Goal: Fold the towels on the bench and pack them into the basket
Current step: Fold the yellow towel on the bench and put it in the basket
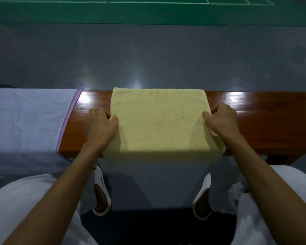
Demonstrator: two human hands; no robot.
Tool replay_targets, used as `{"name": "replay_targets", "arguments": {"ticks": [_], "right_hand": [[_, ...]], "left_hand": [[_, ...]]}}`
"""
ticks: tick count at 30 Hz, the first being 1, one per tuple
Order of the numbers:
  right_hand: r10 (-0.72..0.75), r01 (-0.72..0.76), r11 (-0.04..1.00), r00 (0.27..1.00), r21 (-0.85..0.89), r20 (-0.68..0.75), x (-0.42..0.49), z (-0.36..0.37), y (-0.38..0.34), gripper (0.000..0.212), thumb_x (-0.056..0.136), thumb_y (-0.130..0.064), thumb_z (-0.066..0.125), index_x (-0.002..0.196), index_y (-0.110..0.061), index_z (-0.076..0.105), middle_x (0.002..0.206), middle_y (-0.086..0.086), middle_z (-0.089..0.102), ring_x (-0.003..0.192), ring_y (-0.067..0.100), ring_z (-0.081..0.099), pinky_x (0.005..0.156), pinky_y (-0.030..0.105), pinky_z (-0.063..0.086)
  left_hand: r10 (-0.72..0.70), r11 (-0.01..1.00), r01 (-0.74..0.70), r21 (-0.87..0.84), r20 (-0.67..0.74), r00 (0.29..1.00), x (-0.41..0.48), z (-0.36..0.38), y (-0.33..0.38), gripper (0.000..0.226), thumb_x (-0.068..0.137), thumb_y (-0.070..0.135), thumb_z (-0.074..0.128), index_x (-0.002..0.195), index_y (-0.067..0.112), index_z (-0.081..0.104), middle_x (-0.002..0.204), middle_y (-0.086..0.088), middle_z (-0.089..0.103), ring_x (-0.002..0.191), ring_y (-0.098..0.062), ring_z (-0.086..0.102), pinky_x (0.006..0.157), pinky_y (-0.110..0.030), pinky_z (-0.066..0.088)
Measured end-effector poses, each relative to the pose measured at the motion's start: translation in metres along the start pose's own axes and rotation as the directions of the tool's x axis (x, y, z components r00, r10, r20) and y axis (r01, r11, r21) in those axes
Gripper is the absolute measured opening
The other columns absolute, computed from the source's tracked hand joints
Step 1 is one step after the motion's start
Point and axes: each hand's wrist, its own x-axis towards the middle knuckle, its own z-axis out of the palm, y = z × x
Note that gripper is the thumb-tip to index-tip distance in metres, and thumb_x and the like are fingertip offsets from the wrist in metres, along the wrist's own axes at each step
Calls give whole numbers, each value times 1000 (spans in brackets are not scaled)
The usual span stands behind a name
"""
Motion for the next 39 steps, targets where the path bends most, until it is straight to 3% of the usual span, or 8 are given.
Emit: {"name": "replay_targets", "arguments": {"ticks": [4,8,12,16,21,25,31,39], "right_hand": [[-14,14,1000,1000,-10,8,-3,1,-4,27,94,-42,69,90,-16,63,85,-2,62,74,14,58,64,31,46],[-36,35,999,999,13,38,-4,2,-6,22,99,-36,63,102,-14,65,90,-2,62,79,16,61,65,30,44],[-32,24,991,997,129,63,0,-4,-2,23,101,-35,61,109,-13,61,101,1,63,89,18,61,70,31,48],[-14,8,982,999,187,35,1,-8,0,24,97,-32,67,108,-12,62,99,0,62,90,17,62,64,24,44],[80,-100,960,993,263,87,2,-13,0,49,86,-30,81,124,-13,55,111,2,61,97,19,62,76,33,52],[-21,-29,946,989,324,148,0,-22,0,63,85,-14,80,138,-20,48,113,-3,54,95,14,59,69,27,48],[-146,32,939,939,344,313,2,-31,5,53,87,-4,75,134,-25,63,122,4,60,108,22,60,74,26,49],[-102,29,929,978,368,181,2,-31,8,42,77,-12,88,117,-14,75,110,1,71,100,15,68,86,31,58]], "left_hand": [[41,998,-41,36,-6,999,-4,4,10,17,101,31,62,101,15,57,110,-5,51,100,-20,46,84,-33,42],[35,999,-35,-6,13,999,-3,4,14,13,104,28,57,104,16,52,109,-2,48,101,-19,46,86,-33,44],[-3,988,14,-157,69,998,3,-6,15,12,106,26,53,106,14,52,99,-2,56,82,-12,53,66,-21,41],[-33,963,61,-262,111,993,3,-15,14,15,101,25,62,107,14,55,101,0,58,87,-13,57,67,-18,40],[-79,919,141,-368,178,981,8,-23,8,27,96,26,70,116,17,54,114,-4,63,104,-22,62,84,-37,54],[-15,894,117,-433,233,972,10,-27,3,33,96,20,70,126,23,55,122,0,62,107,-21,62,83,-34,54],[105,915,53,-401,360,927,15,-34,-4,39,97,19,70,131,36,64,133,-6,65,117,-23,61,88,-34,52],[13,908,117,-402,306,952,18,-38,-4,32,82,28,85,113,28,76,117,-3,72,107,-17,68,96,-45,58]]}}
